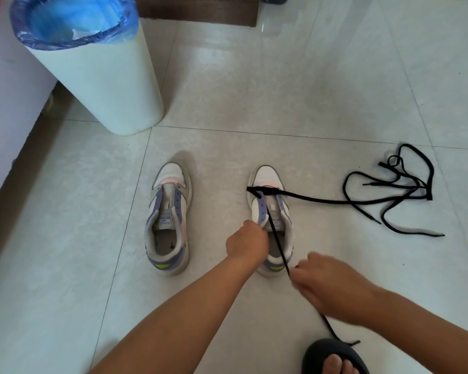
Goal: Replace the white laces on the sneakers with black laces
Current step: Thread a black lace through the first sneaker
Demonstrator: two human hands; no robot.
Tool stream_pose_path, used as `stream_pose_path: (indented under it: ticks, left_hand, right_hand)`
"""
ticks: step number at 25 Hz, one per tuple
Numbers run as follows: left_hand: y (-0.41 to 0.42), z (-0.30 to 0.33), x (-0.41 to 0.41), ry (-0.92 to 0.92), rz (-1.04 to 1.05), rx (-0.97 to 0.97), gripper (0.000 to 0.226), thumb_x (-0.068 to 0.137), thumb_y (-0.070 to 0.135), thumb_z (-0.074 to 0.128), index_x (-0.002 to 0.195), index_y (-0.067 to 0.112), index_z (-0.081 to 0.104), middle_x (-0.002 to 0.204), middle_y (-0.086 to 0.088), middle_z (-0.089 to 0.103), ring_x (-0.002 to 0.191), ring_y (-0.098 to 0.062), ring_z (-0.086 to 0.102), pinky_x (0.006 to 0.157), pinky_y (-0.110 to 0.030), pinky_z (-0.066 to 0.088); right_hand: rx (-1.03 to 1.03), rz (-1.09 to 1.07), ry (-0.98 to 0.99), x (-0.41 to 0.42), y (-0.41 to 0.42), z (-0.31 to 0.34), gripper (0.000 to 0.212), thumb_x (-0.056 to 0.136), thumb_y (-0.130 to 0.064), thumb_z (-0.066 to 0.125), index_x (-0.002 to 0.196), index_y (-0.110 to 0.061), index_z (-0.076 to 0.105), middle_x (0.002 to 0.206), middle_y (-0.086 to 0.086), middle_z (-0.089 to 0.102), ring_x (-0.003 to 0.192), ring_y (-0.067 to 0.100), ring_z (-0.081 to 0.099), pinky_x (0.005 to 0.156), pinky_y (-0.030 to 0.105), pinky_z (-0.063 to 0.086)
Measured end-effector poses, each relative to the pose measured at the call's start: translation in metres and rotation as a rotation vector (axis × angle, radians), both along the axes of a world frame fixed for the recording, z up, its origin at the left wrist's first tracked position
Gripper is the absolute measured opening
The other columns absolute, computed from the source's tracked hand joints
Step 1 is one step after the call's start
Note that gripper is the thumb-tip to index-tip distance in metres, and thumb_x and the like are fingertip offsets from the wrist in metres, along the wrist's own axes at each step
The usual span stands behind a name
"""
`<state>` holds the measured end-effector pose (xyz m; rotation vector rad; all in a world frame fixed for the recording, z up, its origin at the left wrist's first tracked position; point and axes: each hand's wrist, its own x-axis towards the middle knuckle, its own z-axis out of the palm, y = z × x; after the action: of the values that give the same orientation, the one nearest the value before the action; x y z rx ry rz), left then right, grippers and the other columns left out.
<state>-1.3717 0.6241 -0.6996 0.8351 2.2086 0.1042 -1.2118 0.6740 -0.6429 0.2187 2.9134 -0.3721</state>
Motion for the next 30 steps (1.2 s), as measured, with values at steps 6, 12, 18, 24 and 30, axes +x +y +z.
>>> stream_pose_path:
  ticks: [6,12,18,24,30]
  left_hand:
    - [0.002,-0.003,-0.001,-0.047,0.083,0.001,0.025,0.100,0.022,0.034,0.114,0.006,0.047,0.114,-0.009,0.061,0.101,-0.026,0.060,0.070,-0.028,0.037]
    - [0.001,0.000,0.000,-0.047,0.080,-0.018,0.026,0.100,0.020,0.033,0.116,0.005,0.047,0.117,-0.010,0.060,0.105,-0.027,0.059,0.074,-0.029,0.037]
    - [-0.013,0.004,-0.008,-0.078,0.058,0.028,0.030,0.099,0.030,0.031,0.110,0.008,0.048,0.111,-0.009,0.060,0.098,-0.026,0.058,0.071,-0.029,0.036]
    - [-0.046,0.008,-0.001,-0.072,0.011,-0.032,0.032,0.099,0.033,0.032,0.110,0.007,0.047,0.114,-0.011,0.059,0.102,-0.028,0.057,0.074,-0.030,0.036]
    - [-0.053,0.008,0.006,-0.162,0.144,0.007,0.029,0.100,0.030,0.034,0.112,0.006,0.044,0.113,-0.012,0.058,0.100,-0.028,0.056,0.072,-0.028,0.036]
  right_hand:
    - [-0.196,0.264,0.013,0.030,-0.043,0.025,0.025,0.078,-0.032,0.051,0.069,-0.027,0.028,0.059,-0.011,0.045,0.056,0.006,0.041,0.050,0.016,0.036]
    - [-0.181,0.300,-0.027,0.024,-0.052,0.014,0.029,0.078,-0.034,0.048,0.070,-0.025,0.020,0.056,-0.011,0.044,0.054,0.003,0.038,0.046,0.015,0.026]
    - [-0.229,-0.106,-0.068,-0.017,-0.005,0.004,0.054,0.084,-0.057,0.021,0.095,-0.022,0.061,0.091,-0.004,0.062,0.089,0.014,0.054,0.075,0.029,0.043]
    - [-0.582,-0.758,-0.013,-0.082,0.061,-0.056,0.026,0.091,-0.030,0.058,0.112,-0.015,0.054,0.108,-0.005,0.053,0.105,0.015,0.051,0.089,0.029,0.040]
    - [-0.198,-0.345,-0.135,-0.077,0.052,-0.037,0.014,0.093,-0.021,0.054,0.095,-0.016,0.042,0.078,0.004,0.055,0.067,0.025,0.052,0.053,0.031,0.030]
